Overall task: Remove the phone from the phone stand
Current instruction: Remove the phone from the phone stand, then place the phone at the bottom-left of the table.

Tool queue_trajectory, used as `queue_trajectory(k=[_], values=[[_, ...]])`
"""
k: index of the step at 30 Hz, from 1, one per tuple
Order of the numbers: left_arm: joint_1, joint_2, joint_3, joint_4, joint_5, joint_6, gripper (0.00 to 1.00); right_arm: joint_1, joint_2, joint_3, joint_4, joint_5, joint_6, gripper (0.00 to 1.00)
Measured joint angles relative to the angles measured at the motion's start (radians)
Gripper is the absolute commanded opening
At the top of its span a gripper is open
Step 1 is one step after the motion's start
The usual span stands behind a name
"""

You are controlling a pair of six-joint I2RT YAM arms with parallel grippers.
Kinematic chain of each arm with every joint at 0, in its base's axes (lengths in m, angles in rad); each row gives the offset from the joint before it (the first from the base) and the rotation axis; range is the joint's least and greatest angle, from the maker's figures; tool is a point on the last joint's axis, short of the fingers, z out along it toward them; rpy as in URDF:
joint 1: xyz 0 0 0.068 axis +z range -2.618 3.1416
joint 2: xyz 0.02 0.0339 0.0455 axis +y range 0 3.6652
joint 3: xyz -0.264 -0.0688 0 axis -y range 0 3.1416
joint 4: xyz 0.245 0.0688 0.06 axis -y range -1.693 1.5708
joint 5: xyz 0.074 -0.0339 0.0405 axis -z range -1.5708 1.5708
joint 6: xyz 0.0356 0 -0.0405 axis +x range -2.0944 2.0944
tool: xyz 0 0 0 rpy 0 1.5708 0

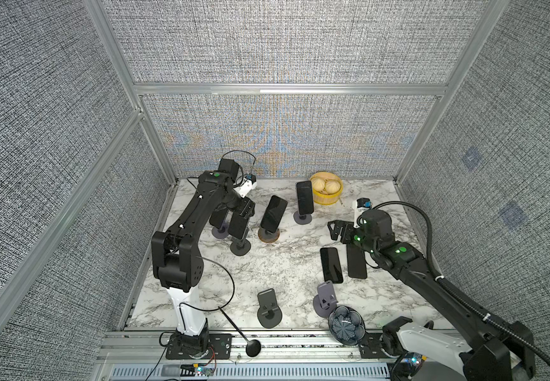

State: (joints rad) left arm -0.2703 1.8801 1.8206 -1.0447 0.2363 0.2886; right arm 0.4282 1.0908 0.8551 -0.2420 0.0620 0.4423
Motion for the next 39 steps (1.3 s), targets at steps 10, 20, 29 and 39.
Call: queue_trajectory(k=[10,20,29,39], values=[[-0.001,-0.145,-0.087,-0.06,0.08,-0.114,0.63,-0.001,-0.003,0.04,-0.003,0.012,-0.022,0.99],[-0.001,-0.315,-0.352,-0.042,0.017,-0.229,0.62,-0.002,-0.002,0.048,0.006,0.016,-0.047,0.99],[0.0,-0.43,-0.541,0.008,-0.102,-0.349,0.58,-0.002,-0.026,0.03,0.023,0.003,-0.047,0.99],[0.08,-0.428,-0.748,0.185,-0.21,-0.569,0.54,-0.002,-0.093,-0.018,0.006,-0.01,-0.046,0.99]])
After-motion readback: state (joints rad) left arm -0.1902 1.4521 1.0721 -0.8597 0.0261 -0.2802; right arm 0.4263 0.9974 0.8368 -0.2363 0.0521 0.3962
